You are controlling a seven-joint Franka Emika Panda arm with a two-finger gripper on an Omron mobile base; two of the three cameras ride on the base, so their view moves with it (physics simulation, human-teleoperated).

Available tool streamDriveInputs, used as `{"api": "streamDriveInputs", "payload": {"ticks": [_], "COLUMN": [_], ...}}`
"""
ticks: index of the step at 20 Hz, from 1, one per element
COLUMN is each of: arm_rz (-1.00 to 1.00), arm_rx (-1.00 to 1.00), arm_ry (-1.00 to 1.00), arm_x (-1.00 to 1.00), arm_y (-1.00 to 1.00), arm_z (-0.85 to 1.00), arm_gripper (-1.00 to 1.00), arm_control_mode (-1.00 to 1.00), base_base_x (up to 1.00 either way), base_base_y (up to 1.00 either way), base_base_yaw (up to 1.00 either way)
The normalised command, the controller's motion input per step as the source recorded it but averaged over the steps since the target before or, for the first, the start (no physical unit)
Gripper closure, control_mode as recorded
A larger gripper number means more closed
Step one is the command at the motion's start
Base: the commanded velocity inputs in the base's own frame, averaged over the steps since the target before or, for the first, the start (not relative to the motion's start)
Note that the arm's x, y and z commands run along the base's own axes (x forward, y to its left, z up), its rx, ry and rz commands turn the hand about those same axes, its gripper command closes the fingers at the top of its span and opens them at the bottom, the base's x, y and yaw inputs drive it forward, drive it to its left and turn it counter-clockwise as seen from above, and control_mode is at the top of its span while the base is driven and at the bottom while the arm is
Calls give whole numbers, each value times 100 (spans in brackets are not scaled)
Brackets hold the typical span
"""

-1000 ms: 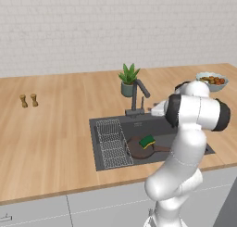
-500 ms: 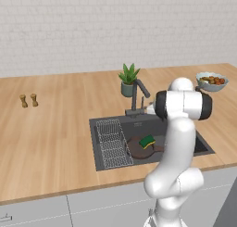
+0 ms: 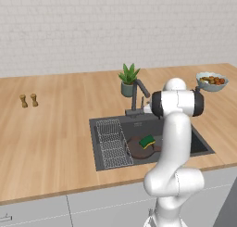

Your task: Pick the pan and sponge and place them into the sink. Then turn on the water.

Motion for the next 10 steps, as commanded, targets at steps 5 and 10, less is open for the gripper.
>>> {"api": "streamDriveInputs", "payload": {"ticks": [5,10], "arm_rz": [0,-2], "arm_rx": [0,0], "arm_ry": [0,-6], "arm_x": [34,3], "arm_y": [11,29], "arm_z": [-9,0], "arm_gripper": [-100,-100], "arm_control_mode": [-100,-100], "base_base_x": [0,0], "base_base_y": [0,0], "base_base_yaw": [0,0]}}
